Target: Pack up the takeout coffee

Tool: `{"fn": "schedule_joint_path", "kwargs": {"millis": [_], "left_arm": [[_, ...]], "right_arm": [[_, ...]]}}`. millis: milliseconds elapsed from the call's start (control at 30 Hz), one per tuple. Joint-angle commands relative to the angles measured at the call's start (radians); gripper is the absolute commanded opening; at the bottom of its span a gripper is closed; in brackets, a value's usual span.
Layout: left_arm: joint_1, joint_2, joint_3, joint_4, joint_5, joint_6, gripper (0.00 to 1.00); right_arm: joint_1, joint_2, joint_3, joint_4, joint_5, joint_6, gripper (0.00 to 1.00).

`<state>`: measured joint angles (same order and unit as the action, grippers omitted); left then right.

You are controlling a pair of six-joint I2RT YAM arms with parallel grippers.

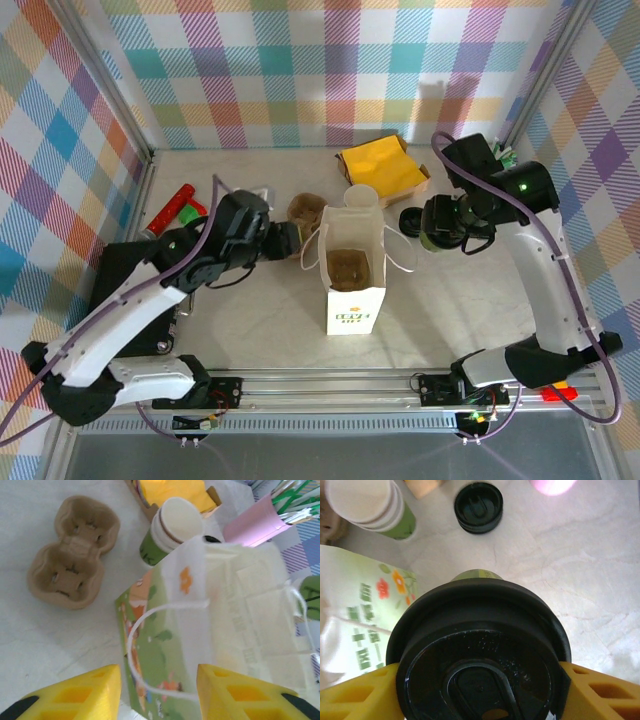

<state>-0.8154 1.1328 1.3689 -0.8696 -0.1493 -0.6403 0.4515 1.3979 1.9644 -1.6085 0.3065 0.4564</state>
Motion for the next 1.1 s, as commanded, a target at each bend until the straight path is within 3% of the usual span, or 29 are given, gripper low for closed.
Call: {"fn": "schedule_joint_path", "kwargs": {"millis": [0, 333, 567, 733, 900, 1067], "left_arm": [[0.001, -0.064, -0.106, 0.027, -0.002, -0.033, 0.4], [-0.083, -0.217, -0.317, 0.048, -0.053, -0.046, 0.37], [-0.113, -0.25, -0.391, 0.046, -0.05, -0.053, 0.33], [-0.201, -0.32, -0.509, 0.1, -0.075, -0.117, 0.3], [-0.282, -0.276, -0.579, 0.153, -0.088, -0.166, 0.28], [-0.342, -0.225, -0.614, 0.269, -0.109, -0.173, 0.27]], "right_arm": [[0.047, 0.0, 0.073, -0.176, 0.04, 0.068, 0.57], [0.151, 0.033, 0.233, -0.177, 0.003, 0.115, 0.55], [0.342, 0.082, 0.267, -0.177, 0.006, 0.165, 0.55], [0.485, 0.108, 0.243, -0.177, 0.046, 0.24, 0.54], [0.583, 0.176, 0.251, -0.177, 0.069, 0.291, 0.54], [0.617, 0.195, 0.21, -0.175, 0.062, 0.341, 0.54]]}}
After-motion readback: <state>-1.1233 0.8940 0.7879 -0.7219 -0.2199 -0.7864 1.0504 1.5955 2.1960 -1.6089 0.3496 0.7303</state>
